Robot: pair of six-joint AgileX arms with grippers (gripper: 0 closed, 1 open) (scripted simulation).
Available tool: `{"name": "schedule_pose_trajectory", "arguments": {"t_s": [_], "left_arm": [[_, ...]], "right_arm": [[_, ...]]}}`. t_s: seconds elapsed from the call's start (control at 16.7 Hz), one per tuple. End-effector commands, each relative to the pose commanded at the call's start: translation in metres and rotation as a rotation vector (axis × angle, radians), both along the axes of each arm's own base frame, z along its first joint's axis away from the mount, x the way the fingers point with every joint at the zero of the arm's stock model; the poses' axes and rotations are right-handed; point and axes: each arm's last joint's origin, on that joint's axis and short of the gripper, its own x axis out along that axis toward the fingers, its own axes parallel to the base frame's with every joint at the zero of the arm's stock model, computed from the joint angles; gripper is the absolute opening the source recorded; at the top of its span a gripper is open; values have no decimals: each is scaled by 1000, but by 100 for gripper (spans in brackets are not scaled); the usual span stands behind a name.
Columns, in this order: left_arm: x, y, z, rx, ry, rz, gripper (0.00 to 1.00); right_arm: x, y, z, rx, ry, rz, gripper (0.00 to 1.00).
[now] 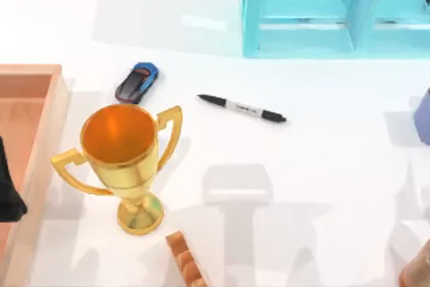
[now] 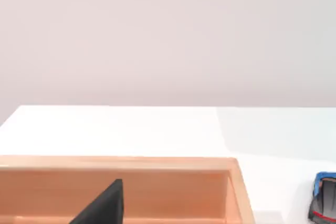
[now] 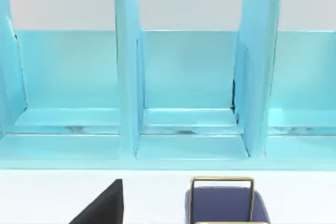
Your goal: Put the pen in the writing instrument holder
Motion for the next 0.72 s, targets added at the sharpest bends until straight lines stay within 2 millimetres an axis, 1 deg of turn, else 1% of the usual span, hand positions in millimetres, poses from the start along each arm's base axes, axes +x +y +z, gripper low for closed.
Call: {"name": "schedule_pose_trajectory", "arguments": {"t_s": [0.18,0.3,0.36,0.48,0.54,0.72], "left_arm": [[0,0,0,0,0,0,100],[0,0,0,0,0,0,100],[0,0,0,0,0,0,100],[0,0,0,0,0,0,100],[0,0,0,0,0,0,100],[0,0,0,0,0,0,100]], "right_arm": [[0,0,1,-1,1,1,100],[0,2,11,-15,15,17,100],[0,4,19,-26,27,29,100],[1,9,41,-58,63,57,100],[3,12,55,-77,87,71,100],[16,22,104,-146,164,118,100]]}}
